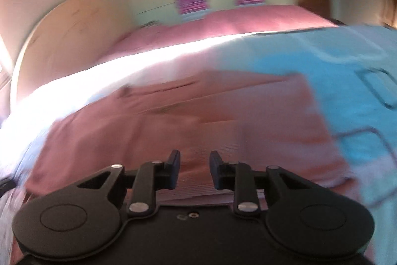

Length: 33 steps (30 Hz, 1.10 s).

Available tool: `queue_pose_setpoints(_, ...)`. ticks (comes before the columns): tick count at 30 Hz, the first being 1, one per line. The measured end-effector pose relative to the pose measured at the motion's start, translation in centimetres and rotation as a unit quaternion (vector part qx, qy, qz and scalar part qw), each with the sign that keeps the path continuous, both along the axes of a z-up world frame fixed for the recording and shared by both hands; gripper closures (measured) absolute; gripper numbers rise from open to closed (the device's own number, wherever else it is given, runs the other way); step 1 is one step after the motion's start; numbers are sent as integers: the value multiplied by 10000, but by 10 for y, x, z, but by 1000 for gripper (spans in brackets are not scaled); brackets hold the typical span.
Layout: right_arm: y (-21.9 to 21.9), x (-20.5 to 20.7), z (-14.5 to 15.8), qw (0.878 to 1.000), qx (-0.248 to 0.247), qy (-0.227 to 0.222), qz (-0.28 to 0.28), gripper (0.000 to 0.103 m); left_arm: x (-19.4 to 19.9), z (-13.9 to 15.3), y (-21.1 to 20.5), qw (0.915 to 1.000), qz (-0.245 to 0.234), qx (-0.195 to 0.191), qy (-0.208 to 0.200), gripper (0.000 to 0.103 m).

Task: Fold small clothes

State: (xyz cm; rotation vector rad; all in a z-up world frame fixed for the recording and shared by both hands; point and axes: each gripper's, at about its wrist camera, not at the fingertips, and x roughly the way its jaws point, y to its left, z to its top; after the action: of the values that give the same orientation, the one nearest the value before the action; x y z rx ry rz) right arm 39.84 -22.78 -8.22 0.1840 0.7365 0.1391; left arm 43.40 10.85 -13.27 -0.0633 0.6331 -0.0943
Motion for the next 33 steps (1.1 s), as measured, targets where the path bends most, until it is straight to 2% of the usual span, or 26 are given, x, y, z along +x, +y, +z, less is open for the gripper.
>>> queue_pose_setpoints(2,21,5,-7,9993,-113,143,338,83,16,-17,-12,9989,-178,-1,443,82)
queue_pose_setpoints(3,29,10,-17,9972,-484,421,374,90,18,-23,-12,9988,-131,-23,473,82)
queue_pose_setpoints(4,30,14,-28,9943,-749,696,313,91,17,-24,-9,9988,-87,-165,447,81)
queue_pose_setpoints(6,23,15,-21,9952,-554,767,257,92,18,-20,-1,9979,-101,-360,534,81)
queue_pose_setpoints(7,22,16,-15,9953,-563,750,248,91,17,-18,2,9978,-96,-369,544,81)
queue_pose_setpoints(9,22,13,-3,9974,-556,390,230,78,19,-13,3,9983,-66,-271,516,80)
queue_pose_setpoints(11,21,19,-1,9979,-532,273,260,79,26,-11,4,9985,-62,-252,481,78)
queue_pose_setpoints(15,17,48,-16,9963,-686,512,115,89,55,-9,9,9986,51,-286,443,78)
queue_pose_setpoints(19,8,58,-23,9958,-720,561,81,89,84,-17,24,9958,158,-672,603,78)
queue_pose_setpoints(20,7,57,-20,9961,-694,540,69,83,86,-14,24,9956,178,-702,593,78)
queue_pose_setpoints(21,8,55,-15,9967,-698,424,39,76,86,-8,23,9963,160,-686,491,78)
queue_pose_setpoints(22,11,52,-10,9973,-689,240,44,74,87,-4,21,9968,139,-678,398,76)
queue_pose_setpoints(24,21,56,-2,9984,-554,1,122,73,98,0,13,9977,58,-612,297,59)
queue_pose_setpoints(25,29,63,-3,9988,-446,-13,181,73,108,0,7,9987,67,-438,246,50)
queue_pose_setpoints(28,65,90,-10,9983,-303,32,493,74,137,-1,4,9990,10,-331,285,49)
queue_pose_setpoints(31,96,110,-24,9956,-476,141,795,77,160,-7,15,9991,52,-246,341,49)
queue_pose_setpoints(32,98,114,-29,9951,-621,167,747,79,167,-11,22,9989,140,-103,430,49)
queue_pose_setpoints(33,93,116,-33,9949,-792,180,603,88,171,-14,34,9984,356,3,434,49)
